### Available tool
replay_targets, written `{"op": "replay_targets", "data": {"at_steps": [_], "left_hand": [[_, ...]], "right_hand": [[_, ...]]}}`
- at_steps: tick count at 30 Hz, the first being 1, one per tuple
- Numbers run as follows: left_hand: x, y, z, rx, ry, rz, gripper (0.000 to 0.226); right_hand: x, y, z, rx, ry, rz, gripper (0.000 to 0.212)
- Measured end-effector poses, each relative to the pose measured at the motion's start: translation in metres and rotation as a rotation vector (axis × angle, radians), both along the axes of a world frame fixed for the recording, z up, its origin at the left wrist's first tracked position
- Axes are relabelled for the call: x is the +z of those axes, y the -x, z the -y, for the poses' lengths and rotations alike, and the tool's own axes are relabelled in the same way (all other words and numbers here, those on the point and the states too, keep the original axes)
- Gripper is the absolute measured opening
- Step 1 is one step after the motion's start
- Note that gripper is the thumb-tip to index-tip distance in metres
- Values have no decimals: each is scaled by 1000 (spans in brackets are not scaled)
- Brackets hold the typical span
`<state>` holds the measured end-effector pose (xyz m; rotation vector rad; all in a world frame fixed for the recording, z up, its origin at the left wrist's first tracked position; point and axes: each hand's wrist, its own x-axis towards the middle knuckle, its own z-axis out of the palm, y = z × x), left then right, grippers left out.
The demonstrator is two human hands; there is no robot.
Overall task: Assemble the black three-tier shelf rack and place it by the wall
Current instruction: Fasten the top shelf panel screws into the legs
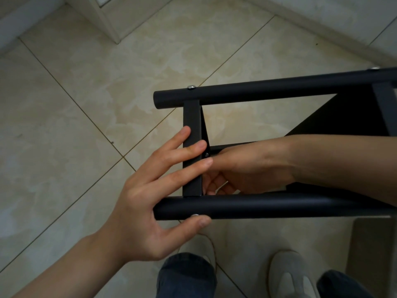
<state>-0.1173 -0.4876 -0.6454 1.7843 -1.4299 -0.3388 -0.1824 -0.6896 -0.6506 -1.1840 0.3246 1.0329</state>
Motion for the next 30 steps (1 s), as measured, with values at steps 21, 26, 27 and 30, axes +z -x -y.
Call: {"op": "replay_targets", "data": {"at_steps": [21,26,27,30], "left_hand": [[-1,0,0,4,7,-9,58],[0,0,-1,5,9,-15,58],[0,0,0,5,10,-14,59],[0,0,1,3,10,-11,59]], "right_hand": [[4,1,1,-22,14,94,13],[3,2,1,-46,28,109,20],[3,2,1,-54,26,114,21],[5,1,0,-46,15,105,16]]}}
